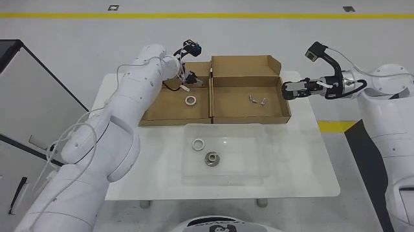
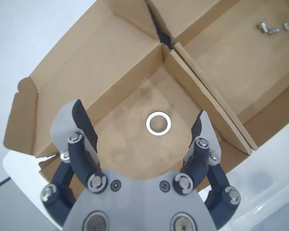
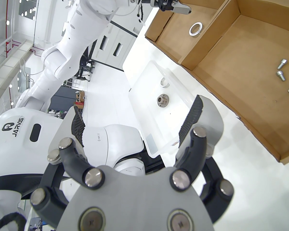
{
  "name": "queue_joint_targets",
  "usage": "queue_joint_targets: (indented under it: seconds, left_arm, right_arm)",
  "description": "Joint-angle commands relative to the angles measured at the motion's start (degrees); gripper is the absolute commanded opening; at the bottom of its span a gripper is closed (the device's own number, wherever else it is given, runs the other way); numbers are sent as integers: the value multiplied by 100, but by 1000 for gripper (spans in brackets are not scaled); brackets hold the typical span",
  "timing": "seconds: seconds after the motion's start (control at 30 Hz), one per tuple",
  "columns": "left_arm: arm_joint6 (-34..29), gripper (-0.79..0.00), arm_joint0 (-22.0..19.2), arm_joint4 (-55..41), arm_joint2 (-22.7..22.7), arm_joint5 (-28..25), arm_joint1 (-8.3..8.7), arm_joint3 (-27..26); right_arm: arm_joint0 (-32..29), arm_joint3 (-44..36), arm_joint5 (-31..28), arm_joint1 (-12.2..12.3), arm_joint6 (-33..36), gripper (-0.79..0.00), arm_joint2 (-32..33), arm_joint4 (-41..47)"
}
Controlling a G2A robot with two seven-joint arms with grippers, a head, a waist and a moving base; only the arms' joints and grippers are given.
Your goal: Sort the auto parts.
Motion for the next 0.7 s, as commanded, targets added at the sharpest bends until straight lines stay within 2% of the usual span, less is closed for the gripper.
queue_joint_targets:
  seconds: [0.0, 0.13, 0.27, 0.4, 0.5, 0.67]
  left_arm:
    - [36, 0, 25, -13, -60, -545, 106, -170]
    - [-13, 0, 184, 28, -198, -1425, 368, -726]
    - [-299, 0, 552, -69, -464, -2013, 690, -1654]
    - [-967, 0, 1205, -419, -907, -2127, 1075, -3057]
    - [-1306, 0, 1768, -626, -1092, -1789, 1369, -4222]
    - [-1306, 0, 1768, -626, -1092, -1789, 1369, -4222]
  right_arm:
    - [0, 0, 0, 0, 0, 0, 0, 0]
    - [0, 0, 0, 0, 0, 0, 0, 0]
    - [0, 0, 0, 0, 0, 0, 0, 0]
    - [0, 0, 0, 0, 0, 0, 0, 0]
    - [0, 0, 0, 0, 0, 0, 0, 0]
    - [0, 0, 0, 0, 0, 0, 0, 0]
